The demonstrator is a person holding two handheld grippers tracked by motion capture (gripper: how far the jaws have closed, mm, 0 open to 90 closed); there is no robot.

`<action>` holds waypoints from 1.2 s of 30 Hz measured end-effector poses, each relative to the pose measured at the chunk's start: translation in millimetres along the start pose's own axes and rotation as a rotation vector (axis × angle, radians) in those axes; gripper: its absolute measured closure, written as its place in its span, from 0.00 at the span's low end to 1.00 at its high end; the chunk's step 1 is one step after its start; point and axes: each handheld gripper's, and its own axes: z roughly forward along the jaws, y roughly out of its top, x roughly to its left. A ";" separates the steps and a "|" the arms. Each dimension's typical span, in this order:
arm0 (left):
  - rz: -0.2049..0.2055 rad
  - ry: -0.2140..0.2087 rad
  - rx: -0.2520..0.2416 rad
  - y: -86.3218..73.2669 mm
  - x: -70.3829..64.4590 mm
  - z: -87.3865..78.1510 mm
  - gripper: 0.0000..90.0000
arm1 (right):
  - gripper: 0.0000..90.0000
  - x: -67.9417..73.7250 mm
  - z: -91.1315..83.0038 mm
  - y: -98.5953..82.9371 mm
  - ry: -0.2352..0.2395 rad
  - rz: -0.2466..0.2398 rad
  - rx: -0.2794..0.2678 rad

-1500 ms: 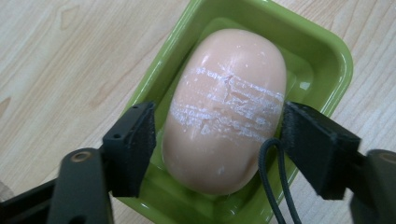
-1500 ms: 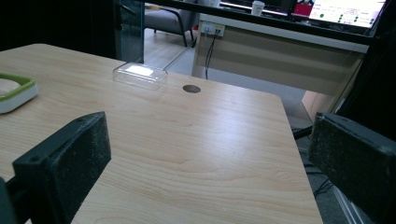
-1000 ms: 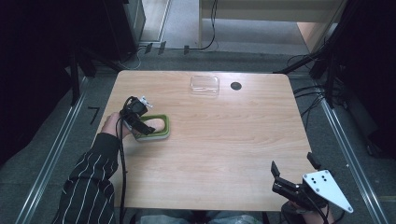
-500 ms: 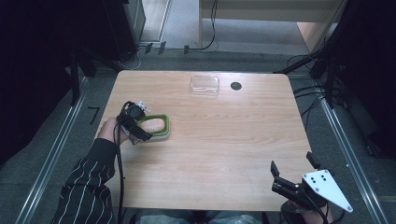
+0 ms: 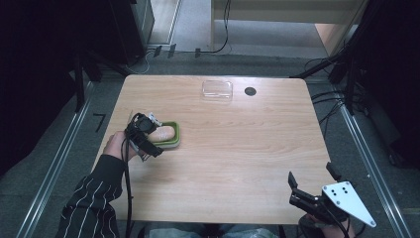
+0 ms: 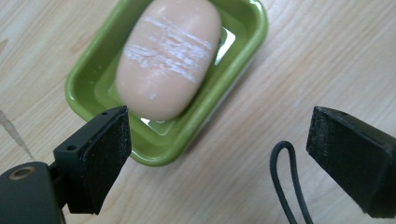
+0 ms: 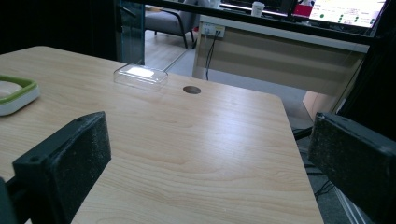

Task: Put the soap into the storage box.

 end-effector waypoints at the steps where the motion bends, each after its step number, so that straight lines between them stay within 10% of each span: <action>1: 0.004 0.002 0.000 -0.9 -2.2 -0.7 0.08 | 0.00 0.6 0.4 0.2 0.002 -0.003 0.000; 36: 0.043 -0.012 0.053 -40.3 -66.0 -6.5 0.07 | 0.00 0.2 -1.5 0.2 0.000 -0.002 -0.004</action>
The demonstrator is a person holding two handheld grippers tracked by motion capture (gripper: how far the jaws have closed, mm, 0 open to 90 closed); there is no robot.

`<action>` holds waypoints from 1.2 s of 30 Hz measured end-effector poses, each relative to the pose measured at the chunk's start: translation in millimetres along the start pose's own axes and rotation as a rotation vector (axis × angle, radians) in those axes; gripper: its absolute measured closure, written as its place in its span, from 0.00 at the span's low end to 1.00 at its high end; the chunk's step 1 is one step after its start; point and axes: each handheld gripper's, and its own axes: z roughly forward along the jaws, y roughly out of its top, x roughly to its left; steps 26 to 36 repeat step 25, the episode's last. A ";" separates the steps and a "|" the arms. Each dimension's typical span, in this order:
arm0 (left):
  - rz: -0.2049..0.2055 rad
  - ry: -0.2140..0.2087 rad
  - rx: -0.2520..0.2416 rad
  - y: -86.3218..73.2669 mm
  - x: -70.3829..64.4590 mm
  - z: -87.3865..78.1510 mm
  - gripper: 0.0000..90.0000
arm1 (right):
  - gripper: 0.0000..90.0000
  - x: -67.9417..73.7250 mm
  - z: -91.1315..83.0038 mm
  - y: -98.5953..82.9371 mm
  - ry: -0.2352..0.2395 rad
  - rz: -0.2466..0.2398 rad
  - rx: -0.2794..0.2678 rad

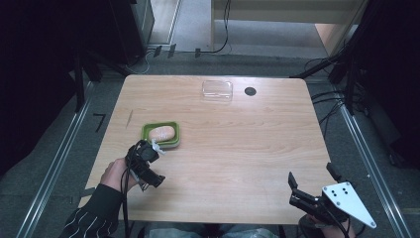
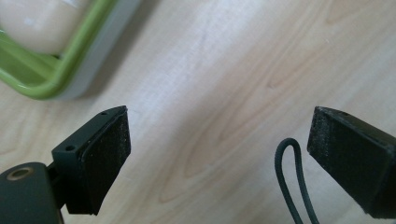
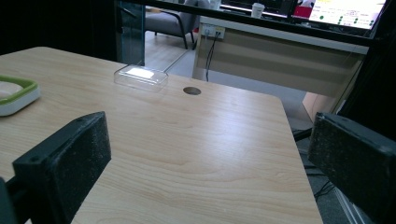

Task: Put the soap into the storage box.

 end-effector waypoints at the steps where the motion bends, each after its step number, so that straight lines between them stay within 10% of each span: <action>1: 0.006 -0.001 0.008 -1.8 -2.7 1.6 0.07 | 0.00 -0.1 0.0 0.0 0.000 0.000 0.000; 36: -0.010 -0.026 0.024 -20.0 -11.6 8.0 0.07 | 0.00 -1.6 0.1 -0.9 -0.001 -0.001 0.000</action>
